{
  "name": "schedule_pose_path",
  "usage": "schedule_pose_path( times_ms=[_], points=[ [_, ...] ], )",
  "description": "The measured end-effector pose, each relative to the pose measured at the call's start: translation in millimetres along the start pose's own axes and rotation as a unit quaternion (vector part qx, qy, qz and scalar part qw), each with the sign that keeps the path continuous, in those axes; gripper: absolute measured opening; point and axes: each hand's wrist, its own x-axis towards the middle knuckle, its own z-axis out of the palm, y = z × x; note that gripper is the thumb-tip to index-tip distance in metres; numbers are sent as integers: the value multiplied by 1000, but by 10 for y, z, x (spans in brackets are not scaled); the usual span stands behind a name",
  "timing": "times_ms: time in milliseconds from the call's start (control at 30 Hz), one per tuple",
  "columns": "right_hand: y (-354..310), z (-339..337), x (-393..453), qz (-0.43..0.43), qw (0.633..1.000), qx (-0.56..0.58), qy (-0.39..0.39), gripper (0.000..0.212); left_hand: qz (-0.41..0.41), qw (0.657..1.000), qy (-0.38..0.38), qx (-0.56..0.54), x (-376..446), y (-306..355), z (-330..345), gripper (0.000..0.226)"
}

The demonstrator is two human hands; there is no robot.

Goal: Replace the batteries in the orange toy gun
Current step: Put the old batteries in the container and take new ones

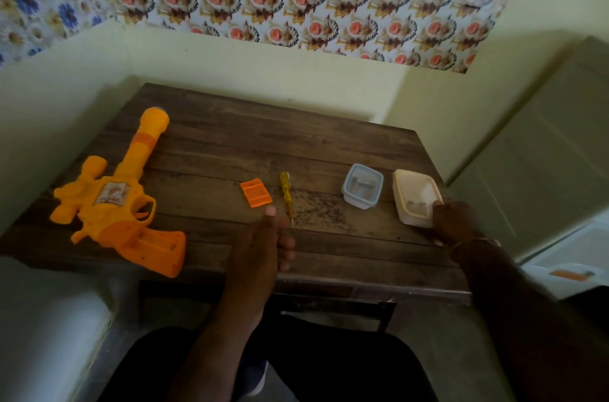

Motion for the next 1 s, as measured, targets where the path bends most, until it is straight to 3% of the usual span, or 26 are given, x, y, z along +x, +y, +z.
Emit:
schedule_pose_path(
  times_ms=[100, 167, 233, 333, 467, 633, 800, 1000],
  points=[
    [-102, -40, -86, -38, 993, -103, 49, 48, -2, 1000, 2, -8, 13, -15, -4, 46],
    [-149, -29, -179, -68, 975, -149, 151, 52, -4, 1000, 4, -5, 24, -11, -7, 47],
    [-261, 63, -329, -197, 939, -164, 229, 44, -9, 1000, 8, -11, 46, -12, -11, 47],
    [-561, 292, -622, -346, 910, -187, 135, 48, -14, 1000, 14, -16, 57, -9, -17, 46],
    [-777, 527, -812, -357, 886, -293, 40, 48, -4, 999, 2, -41, 48, 11, -20, 44],
    [-748, 558, -851, -331, 891, -301, 80, 30, 9, 998, -3, -65, 46, 48, -50, 43],
    [-651, 465, -876, -341, 901, -231, 135, 22, 12, 998, -4, -56, 64, 22, -36, 43],
    [-686, 392, -1276, -424, 884, -145, 131, 17, -8, 999, -6, -39, 80, 27, -20, 48]
  ],
)
